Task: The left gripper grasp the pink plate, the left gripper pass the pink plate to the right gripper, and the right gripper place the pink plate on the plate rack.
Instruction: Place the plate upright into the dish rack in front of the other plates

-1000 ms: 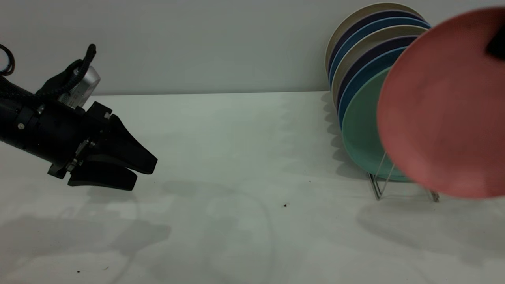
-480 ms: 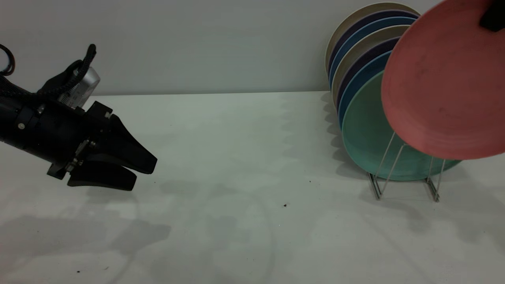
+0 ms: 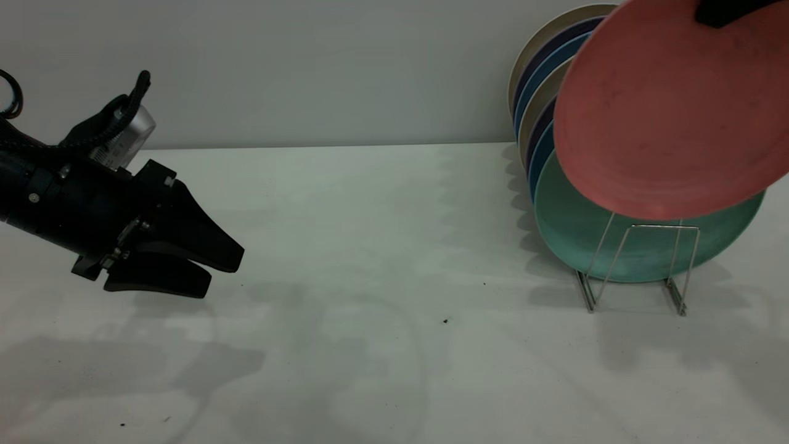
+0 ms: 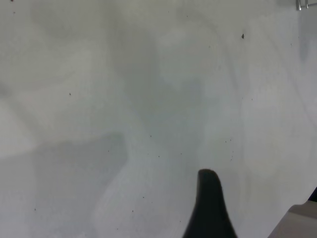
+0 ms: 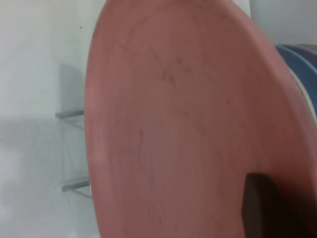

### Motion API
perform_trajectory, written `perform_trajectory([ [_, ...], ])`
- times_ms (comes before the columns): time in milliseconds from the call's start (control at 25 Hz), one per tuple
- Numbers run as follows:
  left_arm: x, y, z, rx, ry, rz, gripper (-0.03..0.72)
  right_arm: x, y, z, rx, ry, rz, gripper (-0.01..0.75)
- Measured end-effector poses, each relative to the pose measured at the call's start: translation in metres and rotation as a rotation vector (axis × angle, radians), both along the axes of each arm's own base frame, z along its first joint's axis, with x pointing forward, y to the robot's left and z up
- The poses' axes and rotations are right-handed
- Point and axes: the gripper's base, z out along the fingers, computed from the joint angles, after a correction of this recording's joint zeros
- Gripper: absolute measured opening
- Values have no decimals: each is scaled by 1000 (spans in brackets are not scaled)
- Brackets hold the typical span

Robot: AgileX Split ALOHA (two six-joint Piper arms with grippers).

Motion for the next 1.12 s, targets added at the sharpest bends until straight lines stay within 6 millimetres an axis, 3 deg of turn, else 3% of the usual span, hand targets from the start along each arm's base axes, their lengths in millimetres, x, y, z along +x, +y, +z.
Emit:
perform_trajectory([
  [320, 0, 0, 0, 0, 2, 2, 578, 5, -1, -1, -6, -31, -14, 90],
  [1120, 0, 0, 0, 4, 1, 5, 578, 26, 0, -52, -12, 86, -40, 90],
])
